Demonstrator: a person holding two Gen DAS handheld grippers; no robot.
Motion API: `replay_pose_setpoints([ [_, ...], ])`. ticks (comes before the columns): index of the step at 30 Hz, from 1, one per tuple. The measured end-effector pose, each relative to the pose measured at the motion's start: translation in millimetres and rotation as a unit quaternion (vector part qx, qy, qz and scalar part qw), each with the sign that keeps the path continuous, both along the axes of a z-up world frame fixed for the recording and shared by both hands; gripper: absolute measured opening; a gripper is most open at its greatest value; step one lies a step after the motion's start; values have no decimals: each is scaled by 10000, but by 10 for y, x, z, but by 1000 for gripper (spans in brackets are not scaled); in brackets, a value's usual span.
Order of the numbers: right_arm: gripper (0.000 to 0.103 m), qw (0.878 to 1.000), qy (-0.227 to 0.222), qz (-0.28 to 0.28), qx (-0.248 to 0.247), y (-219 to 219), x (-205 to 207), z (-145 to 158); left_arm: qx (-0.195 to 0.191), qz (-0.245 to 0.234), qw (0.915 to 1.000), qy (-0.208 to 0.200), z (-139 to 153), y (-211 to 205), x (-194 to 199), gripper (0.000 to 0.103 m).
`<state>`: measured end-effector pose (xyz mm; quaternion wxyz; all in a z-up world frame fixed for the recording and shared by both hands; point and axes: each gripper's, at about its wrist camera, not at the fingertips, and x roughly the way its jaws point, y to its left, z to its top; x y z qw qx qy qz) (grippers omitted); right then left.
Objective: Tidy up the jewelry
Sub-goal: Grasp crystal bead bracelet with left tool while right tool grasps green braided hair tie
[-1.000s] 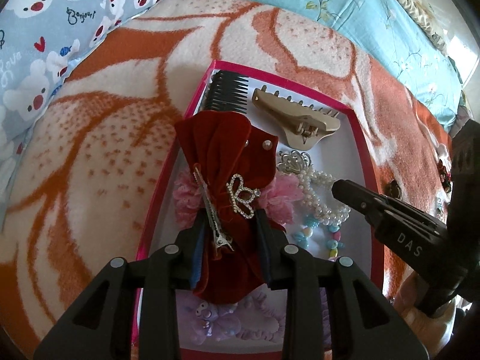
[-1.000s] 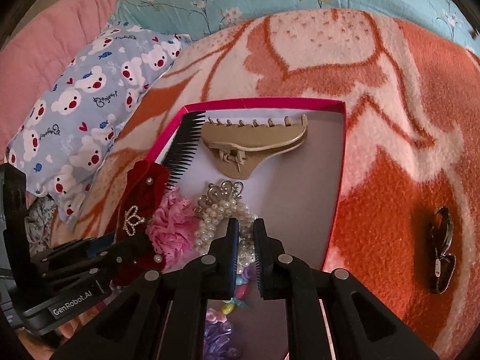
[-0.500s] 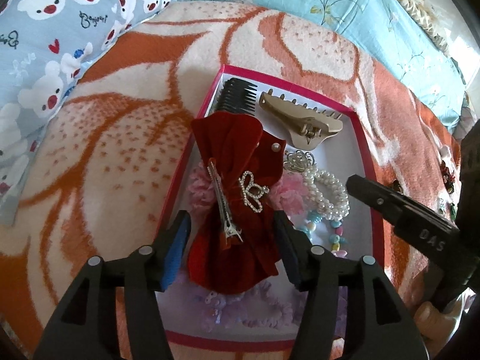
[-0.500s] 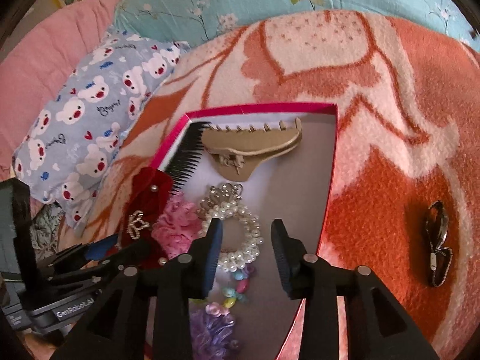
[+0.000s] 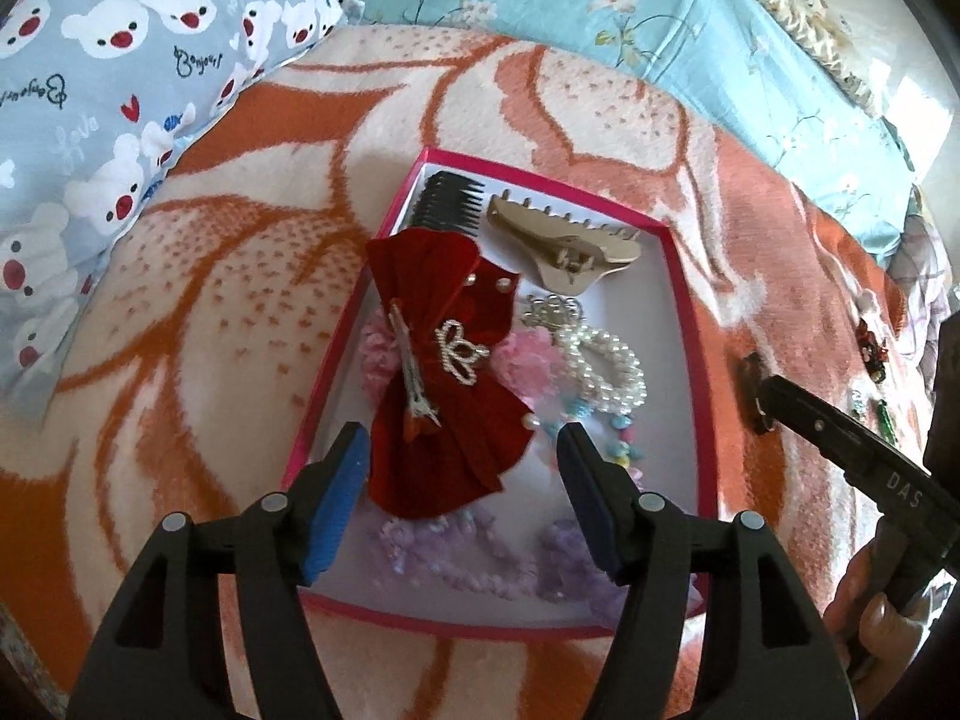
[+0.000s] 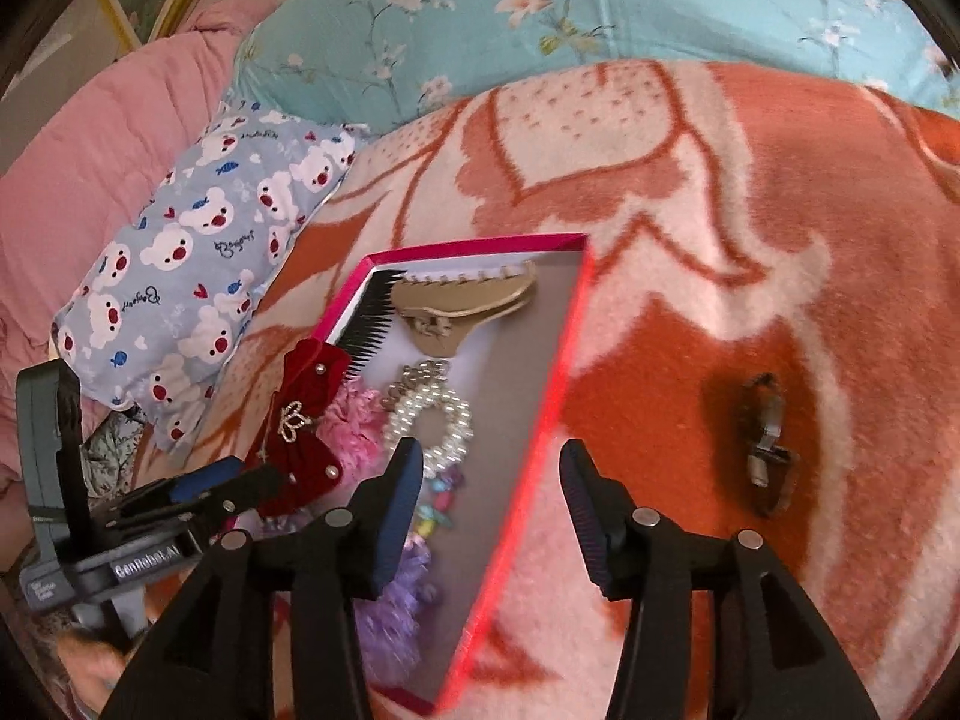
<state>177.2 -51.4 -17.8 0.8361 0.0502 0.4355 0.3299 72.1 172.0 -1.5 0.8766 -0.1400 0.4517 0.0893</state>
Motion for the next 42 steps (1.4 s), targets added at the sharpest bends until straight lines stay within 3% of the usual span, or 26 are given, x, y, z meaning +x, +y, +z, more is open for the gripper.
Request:
replay_pose_setpoints([
  [25, 55, 9912, 21, -1295, -271, -1705, -156, -72, 6, -999, 9950, 43, 67, -1031, 65, 64],
  [42, 56, 9679, 235, -2373, -798, -3053, 34, -5, 1, -2277, 9736, 155, 53, -2499, 527, 64],
])
